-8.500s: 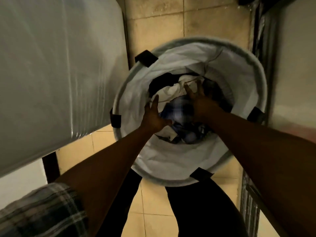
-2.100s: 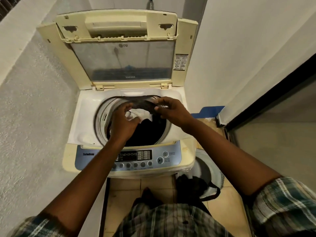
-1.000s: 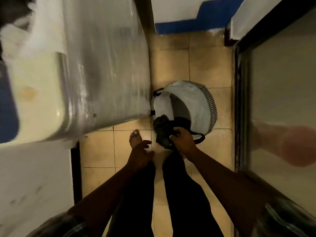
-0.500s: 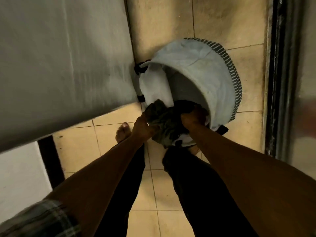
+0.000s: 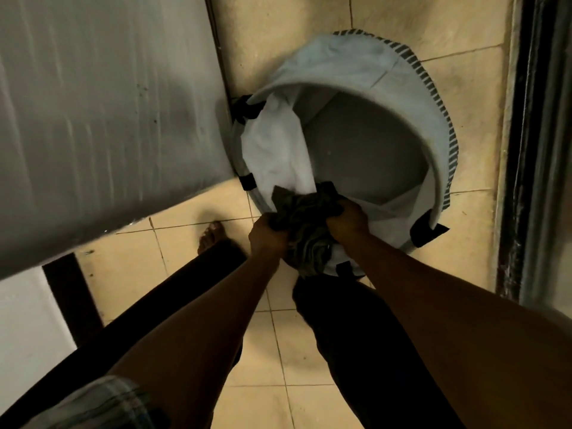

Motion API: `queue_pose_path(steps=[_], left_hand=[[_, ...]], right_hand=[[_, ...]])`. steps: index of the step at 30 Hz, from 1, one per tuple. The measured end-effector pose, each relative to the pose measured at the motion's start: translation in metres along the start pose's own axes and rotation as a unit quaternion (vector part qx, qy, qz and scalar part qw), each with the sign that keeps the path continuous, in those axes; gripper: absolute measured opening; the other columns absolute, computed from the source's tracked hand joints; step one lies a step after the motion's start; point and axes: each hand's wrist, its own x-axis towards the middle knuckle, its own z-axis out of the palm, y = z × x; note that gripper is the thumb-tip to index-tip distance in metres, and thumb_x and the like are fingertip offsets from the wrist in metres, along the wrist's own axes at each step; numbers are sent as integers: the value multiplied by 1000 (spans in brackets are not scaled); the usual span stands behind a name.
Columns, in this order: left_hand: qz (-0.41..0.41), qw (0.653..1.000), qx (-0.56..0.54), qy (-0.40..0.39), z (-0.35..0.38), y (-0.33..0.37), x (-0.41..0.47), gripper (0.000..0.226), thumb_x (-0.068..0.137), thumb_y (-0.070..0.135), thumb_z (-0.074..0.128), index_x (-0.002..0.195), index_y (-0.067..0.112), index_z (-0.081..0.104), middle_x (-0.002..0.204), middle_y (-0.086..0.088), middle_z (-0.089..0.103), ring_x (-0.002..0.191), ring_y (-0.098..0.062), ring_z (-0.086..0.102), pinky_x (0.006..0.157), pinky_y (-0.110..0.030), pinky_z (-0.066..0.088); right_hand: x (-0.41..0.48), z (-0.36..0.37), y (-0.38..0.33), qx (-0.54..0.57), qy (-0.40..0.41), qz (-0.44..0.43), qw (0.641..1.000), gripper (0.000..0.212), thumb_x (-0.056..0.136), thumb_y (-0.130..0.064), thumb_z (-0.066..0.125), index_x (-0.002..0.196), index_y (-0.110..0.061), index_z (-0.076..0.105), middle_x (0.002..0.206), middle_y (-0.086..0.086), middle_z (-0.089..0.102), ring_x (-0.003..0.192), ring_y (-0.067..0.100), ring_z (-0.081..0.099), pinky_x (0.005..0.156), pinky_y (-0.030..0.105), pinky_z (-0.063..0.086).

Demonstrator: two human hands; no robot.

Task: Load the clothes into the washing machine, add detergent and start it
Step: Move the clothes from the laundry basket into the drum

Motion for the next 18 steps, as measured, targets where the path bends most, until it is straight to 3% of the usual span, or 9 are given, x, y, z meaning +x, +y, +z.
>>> queue_pose_path(steps=[4, 8, 10, 12, 14, 16, 18], left_hand=[[26, 999, 32, 22, -19, 11, -39, 19, 94, 22, 68, 106, 9, 75, 95, -5, 74, 80, -21, 69, 66, -22, 53], [60, 996, 29, 56, -41, 30, -103, 33, 85, 28, 56, 81, -1, 72, 88, -24, 75, 84, -38, 70, 77, -37, 53], [68, 995, 15, 65, -59, 53, -149, 32, 87, 22, 55, 86, -6, 71, 98, -32, 71, 87, -30, 61, 88, -34, 45], [71, 994, 12, 80, -78, 72, -194, 22, 96, 5, 59, 100, -13, 72, 115, -34, 66, 90, -25, 47, 79, -22, 27], [72, 993, -16, 94, -93, 79, -229, 19, 96, -1, 61, 108, -12, 72, 113, -27, 67, 87, -14, 39, 71, -10, 22], [95, 990, -32, 96, -111, 87, -260, 22, 94, -1, 64, 113, -8, 72, 106, -14, 69, 91, -14, 51, 69, 5, 25], [116, 987, -41, 106, -126, 93, -285, 24, 91, 4, 69, 114, -2, 74, 108, -11, 74, 101, -26, 66, 72, 7, 31]], right_hand=[[-38, -11, -8, 12, 45, 21, 999, 37, 103, -22, 52, 138, -13, 61, 144, 14, 61, 129, 34, 56, 94, 24, 38], [-102, -24, -40, 33, 78, 12, 996, 32, 100, -22, 57, 129, -14, 69, 134, 16, 67, 124, 38, 61, 102, 34, 44], [-140, -33, -56, 80, 91, -4, 993, 30, 99, -20, 59, 126, -14, 71, 129, 16, 71, 119, 38, 64, 103, 37, 47], [-181, -46, -69, 143, 91, -12, 985, 28, 96, -17, 62, 121, -14, 74, 122, 14, 74, 113, 35, 68, 98, 33, 51], [-218, -59, -78, 191, 91, -12, 977, 25, 94, -14, 64, 115, -13, 76, 112, 10, 76, 106, 30, 70, 88, 27, 50], [-262, -76, -88, 229, 98, -14, 968, 18, 92, -13, 65, 107, -15, 75, 99, 5, 74, 95, 25, 69, 79, 25, 47], [-303, -91, -97, 261, 109, -15, 959, 16, 88, -15, 65, 100, -17, 76, 96, 4, 75, 92, 26, 70, 77, 30, 51]])
